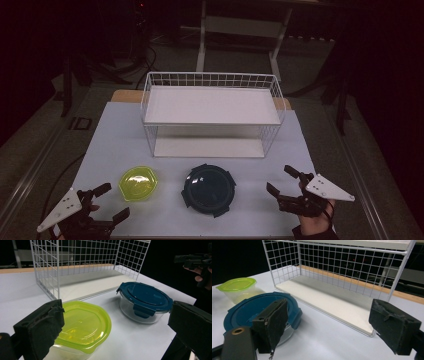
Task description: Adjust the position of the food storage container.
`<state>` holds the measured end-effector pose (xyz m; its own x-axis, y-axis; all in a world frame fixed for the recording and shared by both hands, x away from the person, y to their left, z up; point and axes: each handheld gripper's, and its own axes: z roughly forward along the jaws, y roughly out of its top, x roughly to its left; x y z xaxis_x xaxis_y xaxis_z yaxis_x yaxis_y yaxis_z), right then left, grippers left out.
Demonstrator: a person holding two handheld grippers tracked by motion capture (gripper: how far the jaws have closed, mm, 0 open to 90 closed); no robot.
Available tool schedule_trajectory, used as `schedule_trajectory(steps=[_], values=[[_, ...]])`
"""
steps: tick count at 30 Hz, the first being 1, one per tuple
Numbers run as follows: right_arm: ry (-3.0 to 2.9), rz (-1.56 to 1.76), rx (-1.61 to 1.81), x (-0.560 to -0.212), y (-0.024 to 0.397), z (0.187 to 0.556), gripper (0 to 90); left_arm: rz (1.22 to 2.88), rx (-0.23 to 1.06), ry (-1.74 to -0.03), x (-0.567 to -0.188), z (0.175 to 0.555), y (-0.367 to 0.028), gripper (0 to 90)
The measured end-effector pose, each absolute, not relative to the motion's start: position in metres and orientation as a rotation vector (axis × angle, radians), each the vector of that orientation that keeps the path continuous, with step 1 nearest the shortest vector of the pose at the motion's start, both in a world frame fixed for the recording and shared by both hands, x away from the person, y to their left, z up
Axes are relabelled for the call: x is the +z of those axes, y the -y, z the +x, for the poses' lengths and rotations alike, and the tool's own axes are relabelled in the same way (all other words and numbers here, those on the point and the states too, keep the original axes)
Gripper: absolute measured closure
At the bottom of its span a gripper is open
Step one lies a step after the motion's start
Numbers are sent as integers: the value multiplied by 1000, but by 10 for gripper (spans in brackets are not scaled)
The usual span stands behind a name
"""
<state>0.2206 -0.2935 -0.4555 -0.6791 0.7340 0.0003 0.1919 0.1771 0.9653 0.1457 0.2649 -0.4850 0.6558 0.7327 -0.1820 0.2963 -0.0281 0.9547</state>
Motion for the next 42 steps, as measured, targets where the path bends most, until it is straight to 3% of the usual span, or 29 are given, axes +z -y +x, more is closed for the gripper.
schedule_trajectory(steps=[21,42], values=[[-1966,866,1536,-450,293,217,154,1625,433,-814,-450,161,-249,0],[-1980,872,1559,-452,293,218,154,1768,293,-786,-453,192,-200,0]])
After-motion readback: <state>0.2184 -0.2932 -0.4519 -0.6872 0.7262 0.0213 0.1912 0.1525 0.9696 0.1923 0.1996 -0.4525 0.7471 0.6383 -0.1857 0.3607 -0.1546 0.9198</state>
